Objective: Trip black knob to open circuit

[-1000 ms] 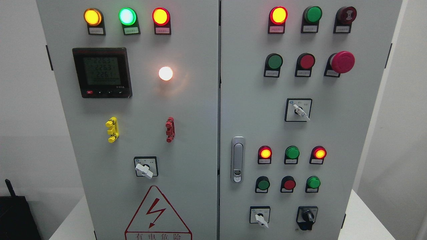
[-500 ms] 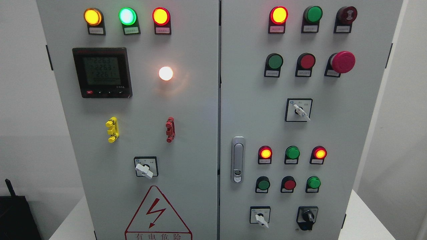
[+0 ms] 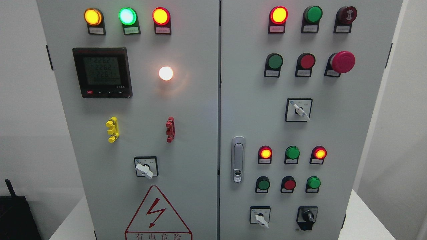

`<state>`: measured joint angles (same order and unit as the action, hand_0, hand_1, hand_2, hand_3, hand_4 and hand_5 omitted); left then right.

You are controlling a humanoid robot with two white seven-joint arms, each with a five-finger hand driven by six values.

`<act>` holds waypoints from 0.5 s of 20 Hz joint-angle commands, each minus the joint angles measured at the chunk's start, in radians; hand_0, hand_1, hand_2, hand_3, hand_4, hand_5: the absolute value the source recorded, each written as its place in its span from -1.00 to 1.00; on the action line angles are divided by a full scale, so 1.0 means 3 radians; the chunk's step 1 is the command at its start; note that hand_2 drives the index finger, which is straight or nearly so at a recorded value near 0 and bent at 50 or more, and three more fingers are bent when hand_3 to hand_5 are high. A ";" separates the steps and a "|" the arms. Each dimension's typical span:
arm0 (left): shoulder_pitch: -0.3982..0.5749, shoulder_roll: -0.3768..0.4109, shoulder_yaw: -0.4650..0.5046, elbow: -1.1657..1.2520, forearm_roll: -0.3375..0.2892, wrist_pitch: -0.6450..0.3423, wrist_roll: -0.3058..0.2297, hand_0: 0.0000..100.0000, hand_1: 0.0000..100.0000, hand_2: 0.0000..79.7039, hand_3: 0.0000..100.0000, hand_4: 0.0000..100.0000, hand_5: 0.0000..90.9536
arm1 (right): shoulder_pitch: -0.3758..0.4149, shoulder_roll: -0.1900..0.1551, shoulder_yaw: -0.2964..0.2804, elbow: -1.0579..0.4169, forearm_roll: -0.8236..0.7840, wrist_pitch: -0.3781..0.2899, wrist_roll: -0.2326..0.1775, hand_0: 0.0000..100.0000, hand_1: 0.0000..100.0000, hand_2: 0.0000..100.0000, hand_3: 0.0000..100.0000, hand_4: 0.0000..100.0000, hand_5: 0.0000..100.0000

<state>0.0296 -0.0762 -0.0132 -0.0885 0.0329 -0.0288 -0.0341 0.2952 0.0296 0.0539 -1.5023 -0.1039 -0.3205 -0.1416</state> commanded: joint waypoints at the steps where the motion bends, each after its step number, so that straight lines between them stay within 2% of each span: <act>1: -0.0001 -0.0002 0.0003 0.0004 0.0008 0.0004 0.0001 -0.76 -0.22 -1.00 -1.00 -1.00 -1.00 | -0.0038 -0.0002 -0.0026 -0.0268 -0.0012 0.0076 -0.0019 0.66 0.78 -1.00 1.00 0.94 0.75; 10: -0.0001 -0.0002 0.0003 0.0004 0.0008 -0.0001 0.0001 -0.76 -0.22 -1.00 -1.00 -1.00 -1.00 | -0.0135 0.0014 -0.0026 -0.0857 -0.0012 0.0373 -0.0014 0.74 0.84 -1.00 1.00 1.00 0.84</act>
<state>0.0296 -0.0762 -0.0132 -0.0885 0.0329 -0.0289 -0.0341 0.2683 0.0309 0.0514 -1.7217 -0.1043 -0.2105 -0.1419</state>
